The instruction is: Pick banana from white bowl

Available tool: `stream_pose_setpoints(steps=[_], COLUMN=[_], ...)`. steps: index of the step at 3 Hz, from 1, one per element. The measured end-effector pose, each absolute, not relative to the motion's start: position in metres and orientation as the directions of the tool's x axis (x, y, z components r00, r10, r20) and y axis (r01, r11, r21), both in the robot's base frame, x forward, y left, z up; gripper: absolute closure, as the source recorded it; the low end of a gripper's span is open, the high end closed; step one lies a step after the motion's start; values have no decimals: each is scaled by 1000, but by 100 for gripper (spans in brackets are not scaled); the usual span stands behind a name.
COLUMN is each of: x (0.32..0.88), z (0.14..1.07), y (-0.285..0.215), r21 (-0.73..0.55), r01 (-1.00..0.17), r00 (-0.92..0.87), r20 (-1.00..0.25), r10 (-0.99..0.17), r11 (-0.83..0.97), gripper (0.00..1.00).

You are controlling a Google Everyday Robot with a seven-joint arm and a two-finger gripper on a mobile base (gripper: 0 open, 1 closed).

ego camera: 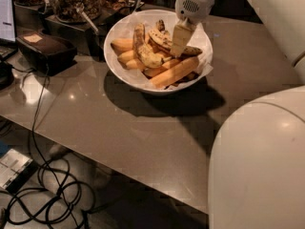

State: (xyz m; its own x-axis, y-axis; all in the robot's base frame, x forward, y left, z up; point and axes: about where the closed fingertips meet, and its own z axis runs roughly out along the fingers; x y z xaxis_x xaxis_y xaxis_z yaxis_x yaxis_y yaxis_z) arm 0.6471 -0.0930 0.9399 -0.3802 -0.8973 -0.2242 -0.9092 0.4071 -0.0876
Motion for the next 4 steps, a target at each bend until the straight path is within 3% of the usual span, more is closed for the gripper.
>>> stream_pose_setpoints(steps=[4], x=[636], z=[980], y=[-95], r21=[-175], r01=[-903], r00=[-317], r20=[-344], r10=[-884], r11=[392], gripper=[100])
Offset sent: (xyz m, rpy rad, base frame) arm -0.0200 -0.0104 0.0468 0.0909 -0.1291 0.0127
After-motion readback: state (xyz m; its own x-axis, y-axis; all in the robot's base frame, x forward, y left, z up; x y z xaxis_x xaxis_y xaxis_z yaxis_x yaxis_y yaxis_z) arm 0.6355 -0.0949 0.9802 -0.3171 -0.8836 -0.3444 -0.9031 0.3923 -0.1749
